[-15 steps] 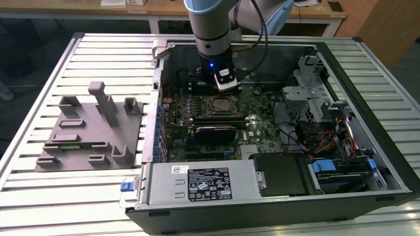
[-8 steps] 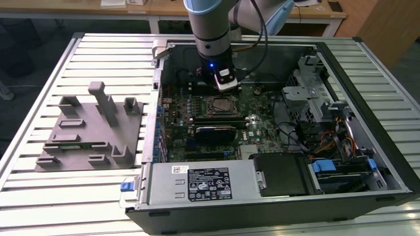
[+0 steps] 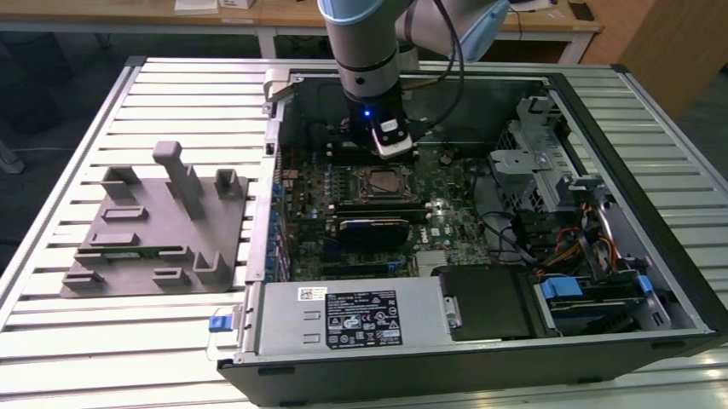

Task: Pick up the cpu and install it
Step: 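Install the first cpu locking lever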

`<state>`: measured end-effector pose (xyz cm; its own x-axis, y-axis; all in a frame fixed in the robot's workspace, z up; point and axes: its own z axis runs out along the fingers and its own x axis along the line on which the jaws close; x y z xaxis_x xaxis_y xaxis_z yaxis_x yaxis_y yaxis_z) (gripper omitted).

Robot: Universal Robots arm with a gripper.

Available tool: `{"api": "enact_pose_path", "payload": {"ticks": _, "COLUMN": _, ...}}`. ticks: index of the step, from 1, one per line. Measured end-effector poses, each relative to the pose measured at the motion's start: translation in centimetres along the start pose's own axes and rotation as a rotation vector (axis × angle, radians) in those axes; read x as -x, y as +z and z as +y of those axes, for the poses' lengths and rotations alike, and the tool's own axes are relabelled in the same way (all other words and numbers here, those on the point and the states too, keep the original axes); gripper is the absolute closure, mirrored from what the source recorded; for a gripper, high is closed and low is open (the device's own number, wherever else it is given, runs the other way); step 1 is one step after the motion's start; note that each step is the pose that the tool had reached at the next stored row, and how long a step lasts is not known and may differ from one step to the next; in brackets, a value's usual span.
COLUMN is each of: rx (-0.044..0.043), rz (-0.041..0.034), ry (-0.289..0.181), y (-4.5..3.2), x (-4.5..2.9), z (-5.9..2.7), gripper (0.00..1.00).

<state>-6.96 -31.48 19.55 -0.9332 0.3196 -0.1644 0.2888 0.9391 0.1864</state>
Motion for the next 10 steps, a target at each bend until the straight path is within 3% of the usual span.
{"api": "enact_pose_path", "payload": {"ticks": 2, "rx": -0.0009, "rz": -0.0015, "ry": 0.0, "y": 0.01, "x": -0.01, "z": 0.0, "gripper": 0.89}}
{"api": "enact_pose_path", "payload": {"ticks": 10, "rx": -0.0007, "rz": -0.0206, "ry": -0.004, "y": 0.17, "x": -0.11, "z": -0.06, "gripper": 0.89}}
